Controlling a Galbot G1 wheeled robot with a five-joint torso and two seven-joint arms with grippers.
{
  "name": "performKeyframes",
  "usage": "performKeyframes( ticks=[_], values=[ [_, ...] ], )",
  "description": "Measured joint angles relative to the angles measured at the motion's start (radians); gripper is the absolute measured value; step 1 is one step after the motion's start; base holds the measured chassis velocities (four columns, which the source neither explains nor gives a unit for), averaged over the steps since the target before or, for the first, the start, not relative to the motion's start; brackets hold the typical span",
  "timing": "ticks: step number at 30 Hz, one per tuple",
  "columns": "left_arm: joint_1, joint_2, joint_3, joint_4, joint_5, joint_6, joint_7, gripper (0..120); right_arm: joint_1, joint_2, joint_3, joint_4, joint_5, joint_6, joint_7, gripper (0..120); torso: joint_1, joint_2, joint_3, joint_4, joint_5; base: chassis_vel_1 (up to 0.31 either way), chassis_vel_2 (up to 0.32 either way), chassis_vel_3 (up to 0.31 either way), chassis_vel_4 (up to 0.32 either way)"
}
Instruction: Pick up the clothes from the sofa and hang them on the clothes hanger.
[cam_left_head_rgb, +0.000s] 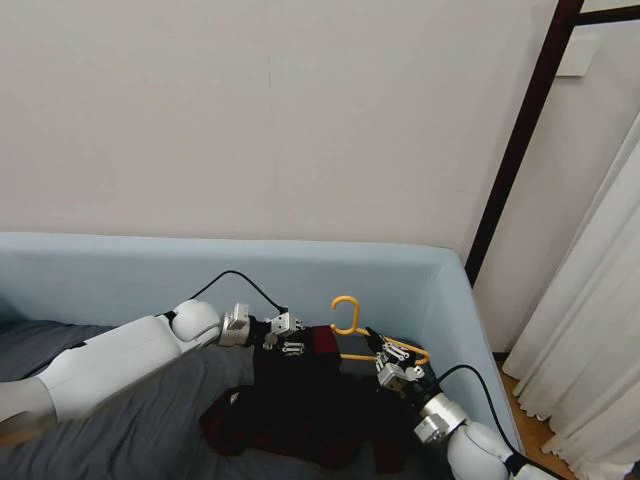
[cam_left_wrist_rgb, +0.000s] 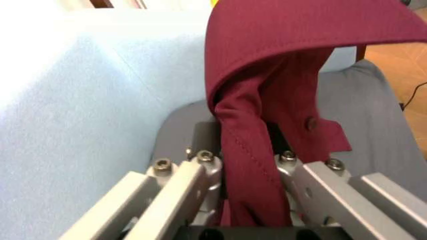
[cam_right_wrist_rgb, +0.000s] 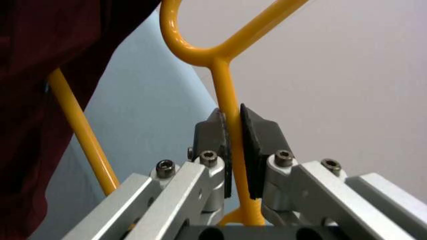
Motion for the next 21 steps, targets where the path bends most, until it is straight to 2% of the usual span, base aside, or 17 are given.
performKeyframes(
  ticks=[11, 16, 18, 19, 21],
  values=[
    [0.038, 0.010, -0.031, 0.008, 0.010, -0.031, 0.012, 5, -0.009, 0.009, -0.006, 0.009, 0.019, -0.003, -0.019, 4, 0.000, 0.000, 0.000, 0.0000, -0.0001, 0.000, 0.000, 0.000, 0.000],
    [0.096, 0.039, -0.116, 0.017, 0.011, -0.044, -0.007, 4, -0.039, 0.000, -0.005, 0.047, 0.082, -0.015, -0.025, 21, 0.000, 0.000, 0.000, 0.0001, -0.0002, 0.000, 0.000, 0.000, 0.000],
    [0.145, 0.061, -0.185, 0.020, 0.011, -0.049, -0.018, 4, -0.063, -0.009, 0.001, 0.068, 0.105, -0.024, -0.023, 30, 0.000, 0.000, 0.000, 0.0003, -0.0002, 0.000, 0.000, 0.000, 0.000],
    [0.145, 0.061, -0.185, 0.020, 0.011, -0.049, -0.018, 4, -0.063, -0.009, 0.001, 0.068, 0.105, -0.024, -0.023, 30, 0.000, 0.000, 0.000, 0.0003, -0.0002, 0.000, 0.000, 0.000, 0.000],
    [0.205, 0.075, -0.263, 0.028, 0.010, -0.055, -0.031, 4, -0.087, -0.020, 0.005, 0.091, 0.134, -0.032, -0.020, 41, 0.000, 0.000, 0.000, 0.0002, 0.0001, 0.000, 0.000, 0.000, 0.000]
  ],
)
